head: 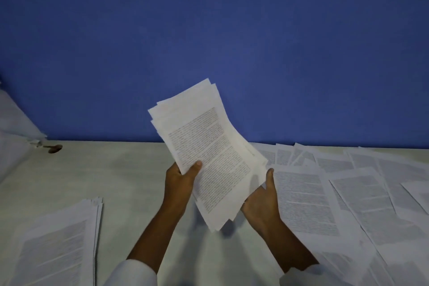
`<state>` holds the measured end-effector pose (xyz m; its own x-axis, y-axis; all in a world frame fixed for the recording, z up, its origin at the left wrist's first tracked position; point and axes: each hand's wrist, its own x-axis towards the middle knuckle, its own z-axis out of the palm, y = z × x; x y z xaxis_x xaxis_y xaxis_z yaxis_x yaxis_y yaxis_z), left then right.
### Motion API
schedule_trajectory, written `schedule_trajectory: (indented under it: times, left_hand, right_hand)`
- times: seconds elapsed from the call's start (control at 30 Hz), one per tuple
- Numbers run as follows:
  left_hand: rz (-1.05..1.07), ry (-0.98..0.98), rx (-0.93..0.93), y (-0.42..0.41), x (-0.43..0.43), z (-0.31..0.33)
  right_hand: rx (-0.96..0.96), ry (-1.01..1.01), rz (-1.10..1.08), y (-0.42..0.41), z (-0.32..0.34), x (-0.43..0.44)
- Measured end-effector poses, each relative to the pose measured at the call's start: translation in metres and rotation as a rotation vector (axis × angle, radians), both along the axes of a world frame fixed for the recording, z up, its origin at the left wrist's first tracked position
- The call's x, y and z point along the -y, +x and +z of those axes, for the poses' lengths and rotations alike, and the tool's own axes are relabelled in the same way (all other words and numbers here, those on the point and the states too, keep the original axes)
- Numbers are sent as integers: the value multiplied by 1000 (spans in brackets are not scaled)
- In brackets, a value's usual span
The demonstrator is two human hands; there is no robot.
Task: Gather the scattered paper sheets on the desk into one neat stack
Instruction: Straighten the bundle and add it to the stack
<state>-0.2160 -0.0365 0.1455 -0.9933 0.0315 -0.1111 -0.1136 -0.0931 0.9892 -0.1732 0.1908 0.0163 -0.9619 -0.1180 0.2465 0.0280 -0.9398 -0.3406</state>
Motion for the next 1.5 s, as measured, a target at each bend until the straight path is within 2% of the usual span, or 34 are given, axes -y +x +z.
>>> schedule_trajectory:
  times: [0.03, 0.07, 0.1, 0.13, 0.17, 0.2, 0.27, 0.33, 0.4, 0.47, 0.57, 0.67, 0.73, 0.77, 0.87, 1.0, 1.13, 1.2, 1.33, 1.43, 1.5]
  left_hand:
    - [18, 13, 11, 0, 3, -4]
    - [26, 38, 33, -1, 8, -6]
    - [16, 69, 60, -3, 13, -8]
    - [-10, 109, 84, -5, 19, -10]
    - [-51, 147, 110, -7, 27, -12]
    - [-102, 187, 142, -8, 34, -14]
    - [-204, 239, 224, -6, 49, -16]
    - [-285, 234, 322, 0, 60, -19]
    - [-356, 209, 409, 11, 65, -26]
    - [-400, 192, 476, 24, 65, -35]
    - [-382, 229, 543, 37, 64, -41]
    - [-330, 406, 606, 41, 67, -40]
    - [-302, 429, 618, 43, 63, -39]
    - [-297, 356, 601, 46, 60, -42]
    - [-269, 133, 534, 50, 56, -53]
    - [-302, 194, 531, 49, 75, -64]
    - [-236, 9, 519, 53, 80, -77]
    - [-205, 41, 539, 54, 89, -81]
    - [-192, 149, 562, 53, 124, -79]
    - [-227, 92, 561, 67, 144, -81]
    - [-212, 64, 553, 80, 159, -89]
  right_hand:
    - [69, 246, -162, 11, 18, 4]
    - [242, 510, -320, 21, 39, 17]
    - [441, 574, -332, 23, 55, 28]
    - [598, 401, -164, 23, 59, 31]
    - [619, 308, -181, 36, 58, 29]
    - [639, 264, -212, 48, 59, 31]
    - [716, 329, -174, 55, 57, 17]
    - [706, 322, 5, 60, 54, 5]
    - [592, 310, 195, 66, 50, 5]
    - [550, 307, 294, 68, 53, 14]
    - [667, 382, 216, 62, 47, 20]
    - [735, 451, 92, 55, 42, 24]
    - [717, 640, -23, 50, 41, 31]
    - [704, 746, -65, 49, 43, 37]
    - [663, 876, 3, 50, 54, 55]
    - [709, 824, 8, 51, 45, 56]
    - [701, 1037, 64, 47, 36, 81]
    - [706, 1095, 63, 44, 31, 92]
    - [747, 1014, 90, 41, 39, 104]
    - [697, 1001, 220, 51, 40, 124]
    - [660, 1073, 262, 58, 36, 139]
